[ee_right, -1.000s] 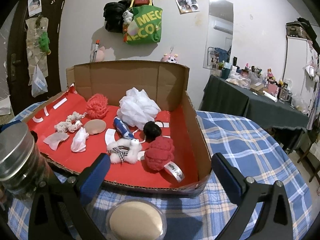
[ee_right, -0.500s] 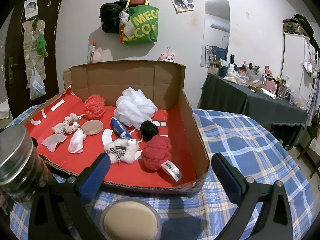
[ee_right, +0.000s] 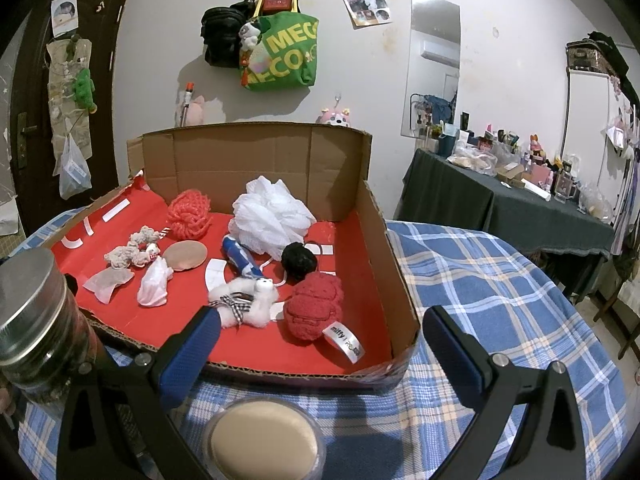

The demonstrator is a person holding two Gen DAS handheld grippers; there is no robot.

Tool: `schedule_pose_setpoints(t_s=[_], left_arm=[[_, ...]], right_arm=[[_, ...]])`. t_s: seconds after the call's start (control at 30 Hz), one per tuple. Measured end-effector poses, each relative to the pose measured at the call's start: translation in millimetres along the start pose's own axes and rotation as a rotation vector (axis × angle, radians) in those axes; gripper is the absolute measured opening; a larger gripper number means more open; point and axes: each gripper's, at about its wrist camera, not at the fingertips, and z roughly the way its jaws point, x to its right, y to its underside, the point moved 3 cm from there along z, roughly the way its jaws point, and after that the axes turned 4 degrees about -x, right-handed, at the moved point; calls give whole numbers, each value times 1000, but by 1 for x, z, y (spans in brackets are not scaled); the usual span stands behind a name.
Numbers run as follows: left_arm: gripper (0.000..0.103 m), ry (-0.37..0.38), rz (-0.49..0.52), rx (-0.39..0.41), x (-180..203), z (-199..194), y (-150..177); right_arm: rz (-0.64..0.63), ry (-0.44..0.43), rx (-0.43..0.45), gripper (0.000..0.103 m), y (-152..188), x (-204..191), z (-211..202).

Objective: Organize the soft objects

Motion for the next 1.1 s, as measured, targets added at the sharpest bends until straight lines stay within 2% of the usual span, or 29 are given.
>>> schedule_pose_setpoints(t_s=[1.1], left_arm=[[98,5,-12,15,-1,-2,-4]], right_arm=[[-2,3,1,103,0,-1,0]])
